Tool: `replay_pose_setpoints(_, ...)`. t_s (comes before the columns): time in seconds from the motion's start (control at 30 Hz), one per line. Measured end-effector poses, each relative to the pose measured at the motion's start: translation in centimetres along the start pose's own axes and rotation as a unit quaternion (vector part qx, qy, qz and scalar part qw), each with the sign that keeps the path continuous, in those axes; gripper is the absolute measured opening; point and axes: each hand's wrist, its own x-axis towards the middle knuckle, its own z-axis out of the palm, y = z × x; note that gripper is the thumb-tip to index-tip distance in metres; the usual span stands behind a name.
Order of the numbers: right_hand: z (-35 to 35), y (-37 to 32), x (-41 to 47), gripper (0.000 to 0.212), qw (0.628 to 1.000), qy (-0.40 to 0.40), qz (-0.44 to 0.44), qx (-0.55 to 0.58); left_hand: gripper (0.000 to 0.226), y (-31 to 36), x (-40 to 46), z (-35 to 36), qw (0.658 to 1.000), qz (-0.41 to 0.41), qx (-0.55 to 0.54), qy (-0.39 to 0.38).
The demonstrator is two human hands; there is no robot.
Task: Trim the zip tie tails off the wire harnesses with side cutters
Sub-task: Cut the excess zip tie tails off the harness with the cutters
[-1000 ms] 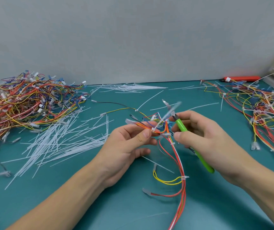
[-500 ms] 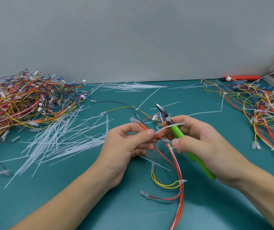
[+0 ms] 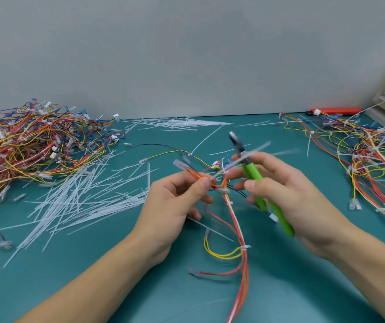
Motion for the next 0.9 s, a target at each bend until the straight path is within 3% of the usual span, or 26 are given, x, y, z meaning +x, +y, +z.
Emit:
replay_pose_setpoints(0.17, -0.9, 0.2, 0.1, 0.035, 0.993, 0.036, -0.055, -0.103, 0.015, 0.2, 0.6, -0.6, 0.998, -0.02, -0.062, 0.025)
replay_pose_setpoints(0.33, -0.7, 1.1, -0.2, 0.044, 0.941, 0.033, -0.111, -0.317, 0.021, -0.1, 0.8, -0.6, 0.998, -0.024, -0.059, 0.026)
replay_pose_setpoints(0.53, -0.3, 1.6, -0.2, 0.052, 0.925, 0.009, -0.16, -0.345, 0.028, -0.2, 0.7, -0.6, 0.998, -0.021, -0.055, 0.008)
replay_pose_setpoints(0.9, 0.1, 1.7, -0.1, 0.05, 0.914, 0.01, -0.167, -0.37, 0.025, -0.7, 0.4, -0.3, 0.996, 0.006, -0.073, -0.049)
